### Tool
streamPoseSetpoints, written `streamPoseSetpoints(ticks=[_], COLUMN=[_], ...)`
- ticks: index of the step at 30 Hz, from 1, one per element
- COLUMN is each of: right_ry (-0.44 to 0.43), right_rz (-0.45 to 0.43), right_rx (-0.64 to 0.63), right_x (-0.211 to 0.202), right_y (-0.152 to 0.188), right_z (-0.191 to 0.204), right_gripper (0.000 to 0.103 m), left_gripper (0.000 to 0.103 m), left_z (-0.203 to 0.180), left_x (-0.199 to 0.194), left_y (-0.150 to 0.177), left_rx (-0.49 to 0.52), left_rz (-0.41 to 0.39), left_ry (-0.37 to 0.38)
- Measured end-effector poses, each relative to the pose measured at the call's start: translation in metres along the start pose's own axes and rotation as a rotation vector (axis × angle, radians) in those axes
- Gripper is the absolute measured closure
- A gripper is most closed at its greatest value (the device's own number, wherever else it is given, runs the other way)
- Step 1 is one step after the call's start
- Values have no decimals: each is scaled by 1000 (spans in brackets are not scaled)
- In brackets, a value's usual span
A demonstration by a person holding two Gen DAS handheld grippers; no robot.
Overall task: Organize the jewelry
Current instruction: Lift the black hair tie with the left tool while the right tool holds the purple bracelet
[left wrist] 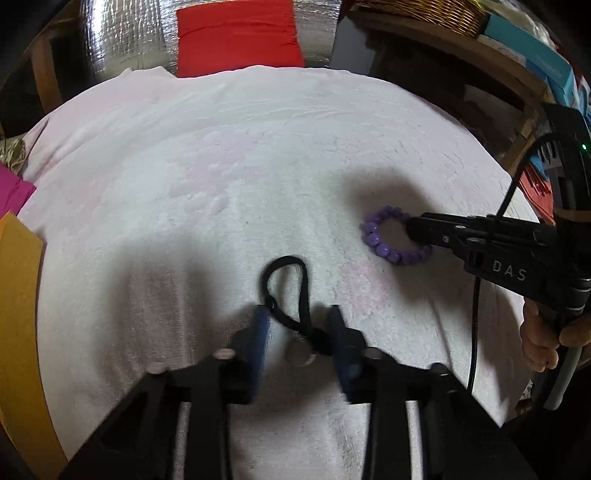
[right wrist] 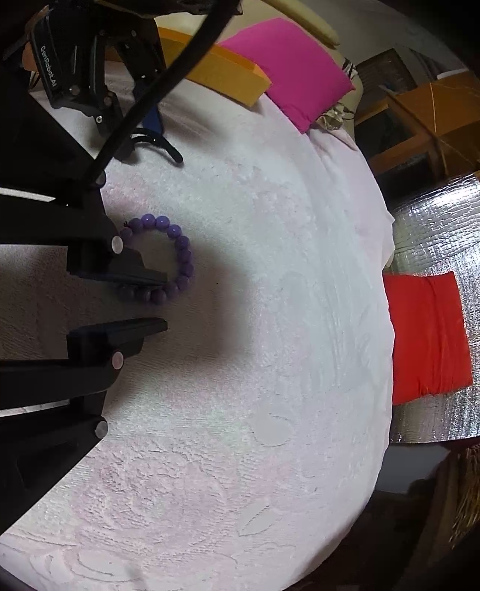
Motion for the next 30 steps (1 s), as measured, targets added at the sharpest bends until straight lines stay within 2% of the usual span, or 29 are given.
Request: streamPoseSetpoints(ticks=[1, 6, 13, 18, 23, 30], right_ry=[3, 29, 39, 38, 67, 27], right_rz=[-2, -14, -32, -37, -2, 19], right_rx=[-4, -47, -47, -51, -52, 14], right_x=[1, 0, -5, -14, -14, -13], right_y=[0, 3, 5, 9, 18, 17], right_z=[1, 5, 6, 13, 16, 3], right_gripper=[82, 83, 90, 90, 90, 89], left_gripper=[85, 92, 93, 93, 93, 93], left_z=[-1, 3, 3, -6, -7, -11], left_x=[0, 0, -10, -12, -11, -9], left_y=[0, -2, -4, 4, 12, 10], left_rx=[2, -19, -55, -61, -68, -33], left_rz=[-2, -10, -24, -4, 14, 19], left_ry=[3, 12, 0, -39, -70, -100])
Point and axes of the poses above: each gripper's, at about its wrist camera, not at the fingertips, and x roughly the way its jaws point, z to its left, y to its underside, the point moved 2 cm from there along x, roughly the way its jaws point
